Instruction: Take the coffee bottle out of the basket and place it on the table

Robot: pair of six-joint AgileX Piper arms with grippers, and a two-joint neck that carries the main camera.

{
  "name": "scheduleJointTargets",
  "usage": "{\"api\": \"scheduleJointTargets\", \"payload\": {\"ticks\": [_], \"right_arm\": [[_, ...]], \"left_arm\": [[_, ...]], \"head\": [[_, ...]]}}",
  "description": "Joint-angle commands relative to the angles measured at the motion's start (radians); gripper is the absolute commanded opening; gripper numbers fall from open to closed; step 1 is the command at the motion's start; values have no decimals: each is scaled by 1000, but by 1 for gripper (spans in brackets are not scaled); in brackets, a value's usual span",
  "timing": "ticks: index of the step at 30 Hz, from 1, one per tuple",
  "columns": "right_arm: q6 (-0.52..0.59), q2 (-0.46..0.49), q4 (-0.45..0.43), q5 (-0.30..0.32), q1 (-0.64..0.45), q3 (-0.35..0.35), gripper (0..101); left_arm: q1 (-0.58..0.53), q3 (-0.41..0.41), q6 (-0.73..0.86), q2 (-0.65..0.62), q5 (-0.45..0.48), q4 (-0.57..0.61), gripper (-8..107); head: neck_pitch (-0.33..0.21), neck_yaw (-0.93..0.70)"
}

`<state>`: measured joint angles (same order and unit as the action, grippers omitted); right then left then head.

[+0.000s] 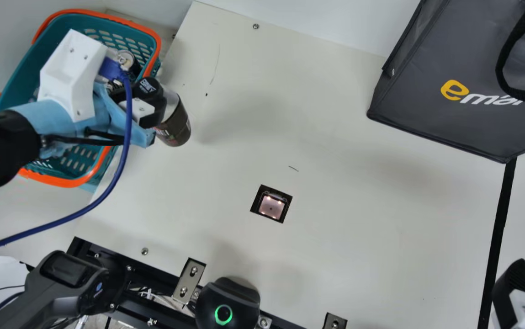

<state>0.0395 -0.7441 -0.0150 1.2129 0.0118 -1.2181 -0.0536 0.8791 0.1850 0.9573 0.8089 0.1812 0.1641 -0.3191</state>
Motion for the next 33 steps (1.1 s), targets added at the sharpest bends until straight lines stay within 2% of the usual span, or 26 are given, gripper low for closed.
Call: {"api": "scheduleJointTargets", "payload": {"ticks": [1,16,33], "right_arm": [[0,0,0,0,0,0,91],[0,0,0,0,0,0,91],[0,0,0,0,0,0,91]], "left_arm": [[-17,-18,-55,-5,-15,-32,10],[-150,-102,-290,-13,-93,-185,10],[-255,-170,-464,-32,-122,-302,10]], "head": [[-26,-2],[-26,-2],[-26,-2]]}}
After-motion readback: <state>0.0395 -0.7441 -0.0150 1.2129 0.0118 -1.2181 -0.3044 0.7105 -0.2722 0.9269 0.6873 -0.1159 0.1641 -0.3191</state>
